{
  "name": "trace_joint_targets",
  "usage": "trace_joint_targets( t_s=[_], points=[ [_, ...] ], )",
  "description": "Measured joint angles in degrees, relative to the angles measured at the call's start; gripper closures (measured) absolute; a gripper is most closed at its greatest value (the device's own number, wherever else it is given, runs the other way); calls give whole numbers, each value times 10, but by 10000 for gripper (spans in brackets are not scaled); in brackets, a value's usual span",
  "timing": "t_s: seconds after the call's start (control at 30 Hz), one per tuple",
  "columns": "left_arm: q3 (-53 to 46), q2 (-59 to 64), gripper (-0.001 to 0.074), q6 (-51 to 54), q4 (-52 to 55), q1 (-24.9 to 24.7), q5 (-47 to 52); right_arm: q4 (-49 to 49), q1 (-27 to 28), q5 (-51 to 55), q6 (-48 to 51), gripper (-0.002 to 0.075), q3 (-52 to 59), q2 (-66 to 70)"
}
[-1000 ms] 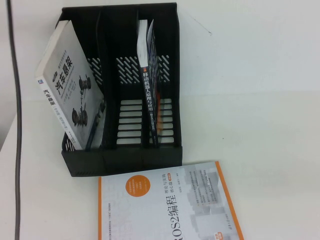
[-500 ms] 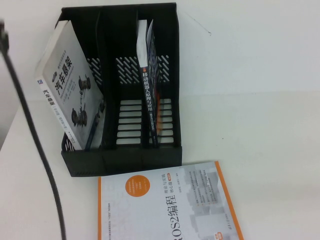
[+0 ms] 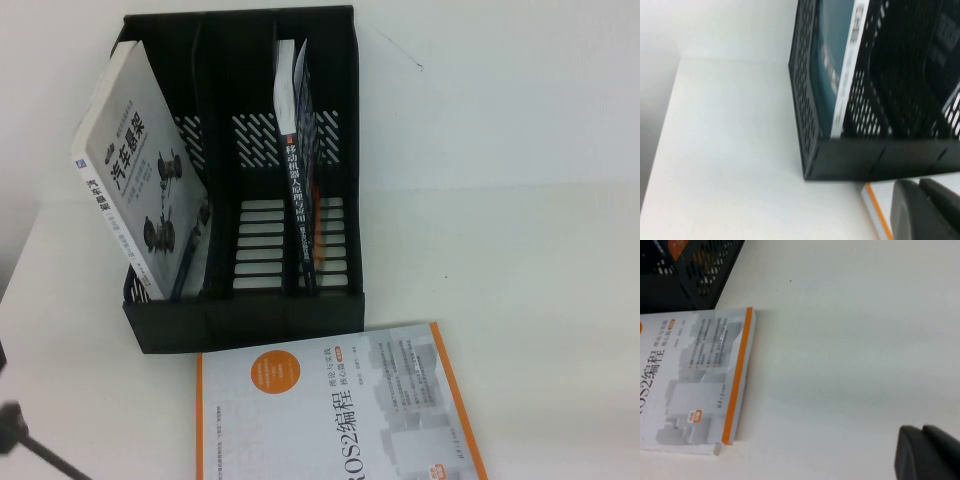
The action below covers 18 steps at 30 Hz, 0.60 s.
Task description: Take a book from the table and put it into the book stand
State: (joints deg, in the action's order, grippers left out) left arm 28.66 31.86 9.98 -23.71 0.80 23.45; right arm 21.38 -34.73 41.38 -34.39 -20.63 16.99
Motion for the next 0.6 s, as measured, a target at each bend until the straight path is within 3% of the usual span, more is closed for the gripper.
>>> trace_joint_targets(
  t_s=[0.27,0.6],
  points=[
    [-59,-20,734,0,-2,0,24,0,0,-2,0,727,0,0],
    [-64,-20,734,1,-2,0,136,0,0,-2,0,727,0,0]
  ],
)
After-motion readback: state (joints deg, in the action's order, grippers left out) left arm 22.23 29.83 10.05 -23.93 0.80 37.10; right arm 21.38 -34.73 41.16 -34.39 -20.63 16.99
